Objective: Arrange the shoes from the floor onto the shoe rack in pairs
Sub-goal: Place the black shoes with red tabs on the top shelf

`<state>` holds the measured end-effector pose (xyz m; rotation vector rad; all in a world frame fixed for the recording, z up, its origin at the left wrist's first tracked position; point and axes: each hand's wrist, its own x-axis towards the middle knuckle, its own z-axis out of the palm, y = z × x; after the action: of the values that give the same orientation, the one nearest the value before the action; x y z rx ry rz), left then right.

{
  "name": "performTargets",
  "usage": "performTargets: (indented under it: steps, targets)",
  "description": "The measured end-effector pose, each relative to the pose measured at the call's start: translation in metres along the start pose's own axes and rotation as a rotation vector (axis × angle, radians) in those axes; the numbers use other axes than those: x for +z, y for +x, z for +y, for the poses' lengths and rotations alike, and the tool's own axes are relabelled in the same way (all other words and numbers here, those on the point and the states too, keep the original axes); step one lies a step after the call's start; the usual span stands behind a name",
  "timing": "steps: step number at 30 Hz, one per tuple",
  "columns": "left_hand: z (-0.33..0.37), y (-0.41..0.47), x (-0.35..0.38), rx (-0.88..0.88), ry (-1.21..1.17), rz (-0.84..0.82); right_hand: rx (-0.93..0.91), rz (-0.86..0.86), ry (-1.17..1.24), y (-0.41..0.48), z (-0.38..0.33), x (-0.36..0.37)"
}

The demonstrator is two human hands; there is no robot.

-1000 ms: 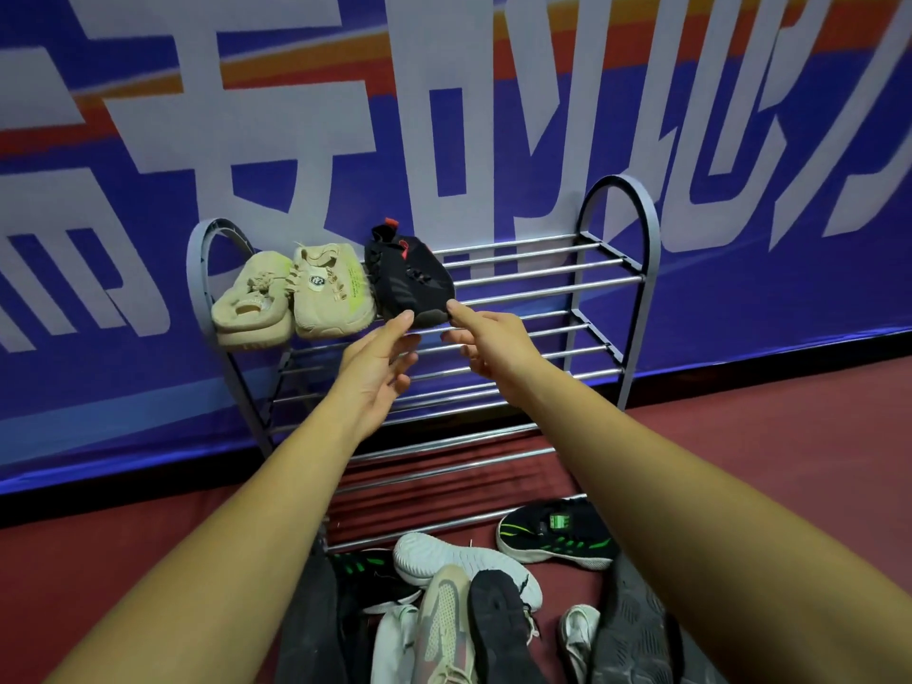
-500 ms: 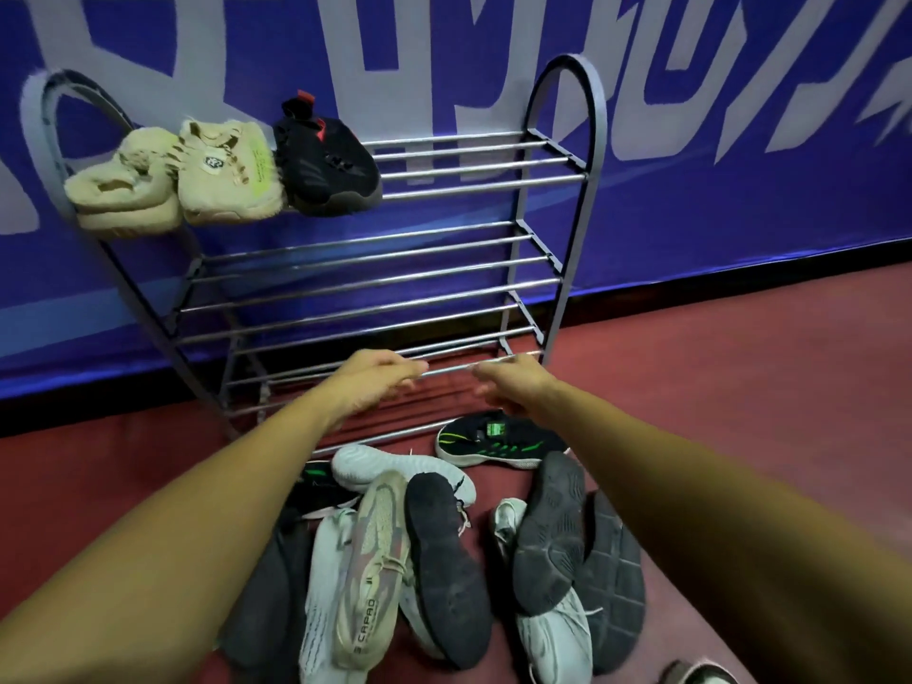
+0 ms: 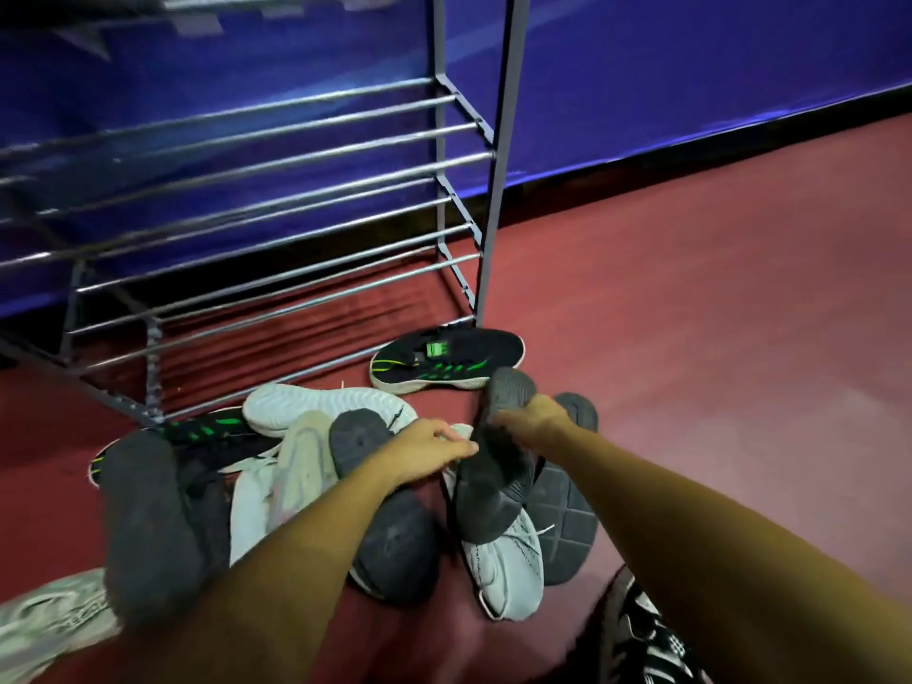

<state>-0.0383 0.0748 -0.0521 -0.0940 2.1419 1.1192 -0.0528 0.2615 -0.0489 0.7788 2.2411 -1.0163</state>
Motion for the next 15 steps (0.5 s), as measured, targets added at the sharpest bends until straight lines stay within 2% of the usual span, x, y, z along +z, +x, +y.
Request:
performTargets:
  steps: [4,9,15]
  targets:
    - [-0.015,0.020,0.030,-0.094,-0.048,0.068,0.110,-0.042,0.020,0.023,0.016,-0.001]
    - [-0.010,0.027,0.045,-0.142,0.057,0.122,0.191,-0.131,-0.019,0.019,0.028,0.002]
    - [-0.007,0.023,0.033,-0.164,-0.107,0.064,0.142,-0.159,-0.006,0.010,0.022,0.006]
